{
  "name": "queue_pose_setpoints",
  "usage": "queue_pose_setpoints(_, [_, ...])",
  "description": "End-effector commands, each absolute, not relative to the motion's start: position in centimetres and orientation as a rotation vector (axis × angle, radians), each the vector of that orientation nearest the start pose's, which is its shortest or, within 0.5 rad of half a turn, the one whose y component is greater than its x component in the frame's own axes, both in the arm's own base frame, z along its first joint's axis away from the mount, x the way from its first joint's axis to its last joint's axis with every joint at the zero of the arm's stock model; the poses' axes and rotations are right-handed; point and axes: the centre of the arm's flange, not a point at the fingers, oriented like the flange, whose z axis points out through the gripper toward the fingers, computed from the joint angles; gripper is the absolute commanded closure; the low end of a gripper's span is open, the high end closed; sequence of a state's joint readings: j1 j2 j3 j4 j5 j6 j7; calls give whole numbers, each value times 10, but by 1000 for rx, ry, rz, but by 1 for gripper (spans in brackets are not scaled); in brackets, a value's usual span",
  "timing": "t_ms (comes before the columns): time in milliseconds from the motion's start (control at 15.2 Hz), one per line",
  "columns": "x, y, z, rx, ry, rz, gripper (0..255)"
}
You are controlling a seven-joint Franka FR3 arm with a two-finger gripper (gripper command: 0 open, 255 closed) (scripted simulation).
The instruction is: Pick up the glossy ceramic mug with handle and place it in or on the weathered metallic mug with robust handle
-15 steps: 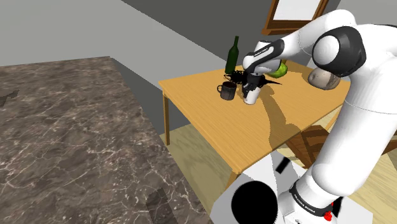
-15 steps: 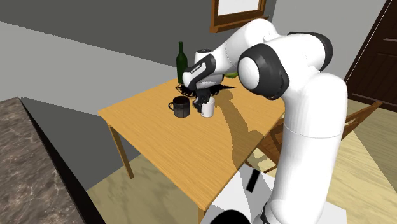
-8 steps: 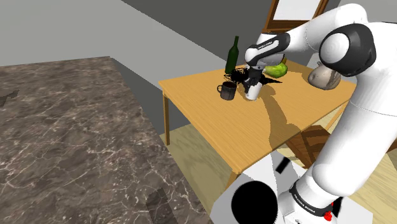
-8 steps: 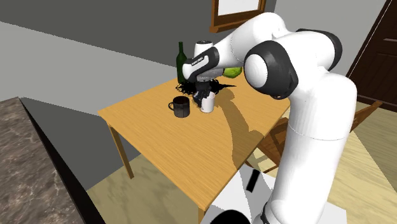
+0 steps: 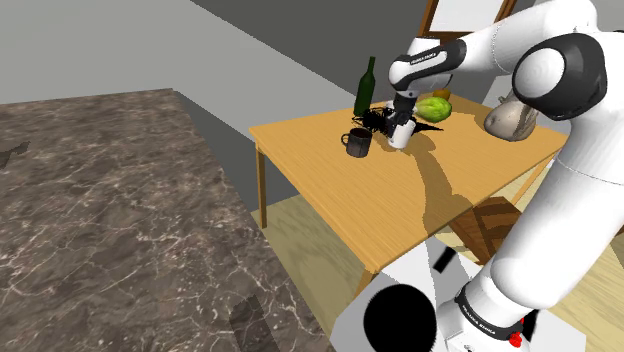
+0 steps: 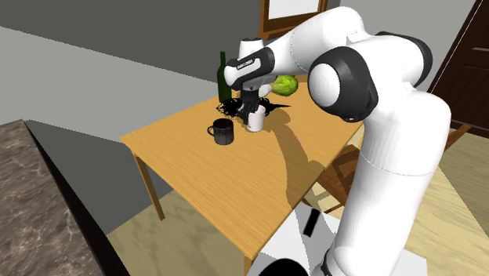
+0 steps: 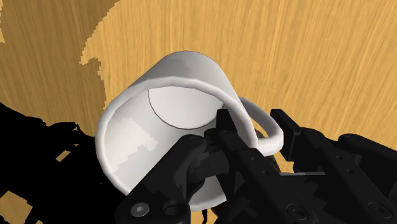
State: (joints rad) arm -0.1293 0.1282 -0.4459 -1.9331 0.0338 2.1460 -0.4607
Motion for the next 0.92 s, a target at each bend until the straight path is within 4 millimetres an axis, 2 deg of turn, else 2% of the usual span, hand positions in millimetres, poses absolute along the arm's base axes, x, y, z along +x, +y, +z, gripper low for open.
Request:
queue_pose_setpoints(0, [505,-318,448,-3205,202,-118,255])
queue_pose_setpoints(858, [505,-318,514,-3205,202,-118,255])
